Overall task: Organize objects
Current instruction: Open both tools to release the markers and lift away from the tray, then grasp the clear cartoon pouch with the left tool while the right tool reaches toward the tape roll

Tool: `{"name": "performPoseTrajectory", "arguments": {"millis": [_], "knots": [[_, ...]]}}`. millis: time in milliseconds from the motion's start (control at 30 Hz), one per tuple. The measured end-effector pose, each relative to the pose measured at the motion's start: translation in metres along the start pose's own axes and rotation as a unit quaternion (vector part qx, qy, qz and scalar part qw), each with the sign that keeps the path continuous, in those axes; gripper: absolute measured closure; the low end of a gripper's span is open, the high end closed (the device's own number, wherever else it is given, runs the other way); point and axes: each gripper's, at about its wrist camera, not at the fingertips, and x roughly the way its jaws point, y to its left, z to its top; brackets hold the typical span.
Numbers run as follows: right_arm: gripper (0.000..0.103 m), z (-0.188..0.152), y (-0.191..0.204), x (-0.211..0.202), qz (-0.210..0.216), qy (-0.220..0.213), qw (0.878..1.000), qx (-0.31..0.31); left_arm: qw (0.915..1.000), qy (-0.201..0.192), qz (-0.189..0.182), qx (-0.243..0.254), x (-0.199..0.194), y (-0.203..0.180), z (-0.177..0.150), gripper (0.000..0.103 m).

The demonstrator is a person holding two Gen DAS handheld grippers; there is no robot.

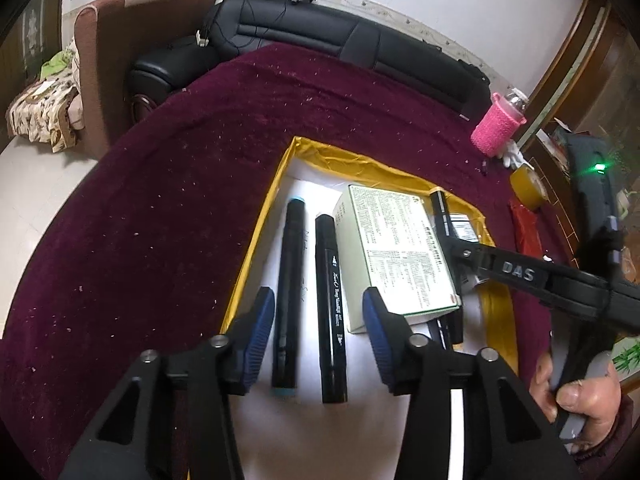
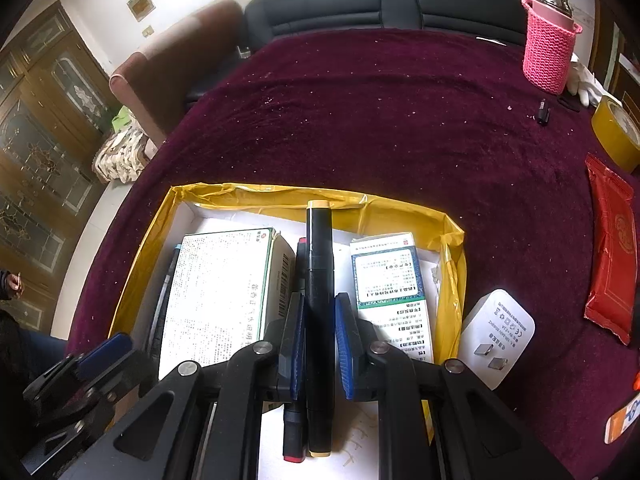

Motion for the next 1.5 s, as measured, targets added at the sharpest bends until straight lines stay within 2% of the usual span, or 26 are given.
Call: {"name": "performPoseTrajectory", "arguments": {"millis": [267,367,433,500,567,633,767,933,1133,1300,1500], "knots": [[0.085,0.000,-0.003,-0.010,-0.008,-0.008,1.000,0.006,0.9998,-0.019,-0.007,0.005,-0.024,-0.005,-0.006,0.043],[0.083,0.001,-0.004,-0.027,-0.008,-0.023,1.000,0.010,0.9996,-0.027,-0.008,0.000,-0.036,-0.006,-0.008,0.029],[0.080,0.001,-0.005,-0.045,-0.008,-0.037,0.999,0.010,0.9994,-0.033,-0.012,-0.002,-0.044,-0.007,-0.010,0.026],[0.073,0.000,-0.006,-0.064,-0.011,-0.052,0.999,0.006,0.9992,-0.038,-0.015,-0.002,-0.054,-0.011,-0.012,0.021],[0.051,-0.004,-0.010,-0.085,-0.016,-0.067,0.998,0.002,0.9989,-0.043,-0.021,-0.002,-0.063,-0.014,-0.015,0.021],[0.039,-0.011,-0.017,-0.109,-0.024,-0.087,0.996,-0.001,0.9985,-0.047,-0.029,0.002,-0.072,-0.020,-0.019,0.020],[0.030,-0.027,-0.042,-0.150,-0.040,-0.110,0.993,0.008,0.9976,-0.047,-0.050,0.012,-0.083,-0.035,-0.031,0.019],[0.027,-0.053,-0.088,-0.184,-0.061,-0.122,0.990,0.041,0.9959,-0.035,-0.075,0.035,-0.089,-0.062,-0.049,0.019],[0.025,-0.089,-0.155,-0.208,-0.088,-0.127,0.983,0.099,0.9945,-0.018,-0.087,0.057,-0.087,-0.086,-0.068,0.019],[0.025,-0.121,-0.207,-0.213,-0.105,-0.114,0.977,0.147,0.9930,0.002,-0.095,0.071,-0.075,-0.106,-0.083,0.019],[0.025,-0.149,-0.246,-0.208,-0.116,-0.101,0.973,0.169,0.9892,0.029,-0.102,0.101,-0.059,-0.135,-0.097,0.019]]}}
